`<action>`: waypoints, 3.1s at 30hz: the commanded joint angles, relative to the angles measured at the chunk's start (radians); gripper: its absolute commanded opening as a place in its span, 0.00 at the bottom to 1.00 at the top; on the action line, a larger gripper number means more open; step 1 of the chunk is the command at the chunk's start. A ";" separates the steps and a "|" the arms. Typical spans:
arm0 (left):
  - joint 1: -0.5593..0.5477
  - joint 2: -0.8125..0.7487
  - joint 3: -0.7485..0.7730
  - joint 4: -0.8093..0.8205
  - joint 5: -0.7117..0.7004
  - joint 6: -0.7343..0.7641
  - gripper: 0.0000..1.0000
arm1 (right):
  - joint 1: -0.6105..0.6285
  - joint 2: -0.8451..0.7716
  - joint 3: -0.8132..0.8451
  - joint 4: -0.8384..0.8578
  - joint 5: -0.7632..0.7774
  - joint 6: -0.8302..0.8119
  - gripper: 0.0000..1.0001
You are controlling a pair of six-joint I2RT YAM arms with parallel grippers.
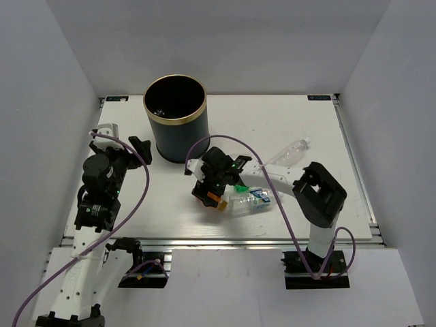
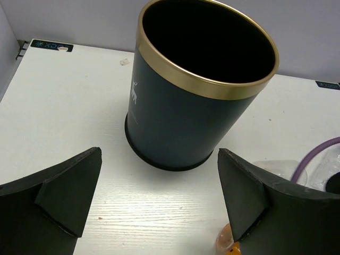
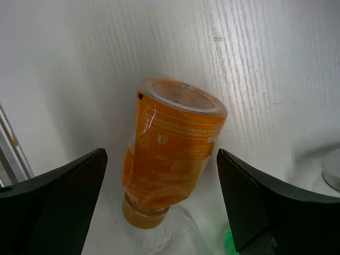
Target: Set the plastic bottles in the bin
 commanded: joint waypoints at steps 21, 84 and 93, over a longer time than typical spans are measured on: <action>-0.003 -0.101 -0.041 -0.032 0.050 0.048 1.00 | 0.085 -0.152 0.307 -0.016 0.366 -0.319 0.17; -0.098 0.211 -0.023 0.195 0.804 -0.009 0.61 | -0.405 -0.555 0.028 0.117 0.339 -0.190 0.67; -0.403 0.457 0.035 0.263 0.625 -0.043 0.97 | -0.504 -0.843 -0.304 0.095 0.270 0.052 0.86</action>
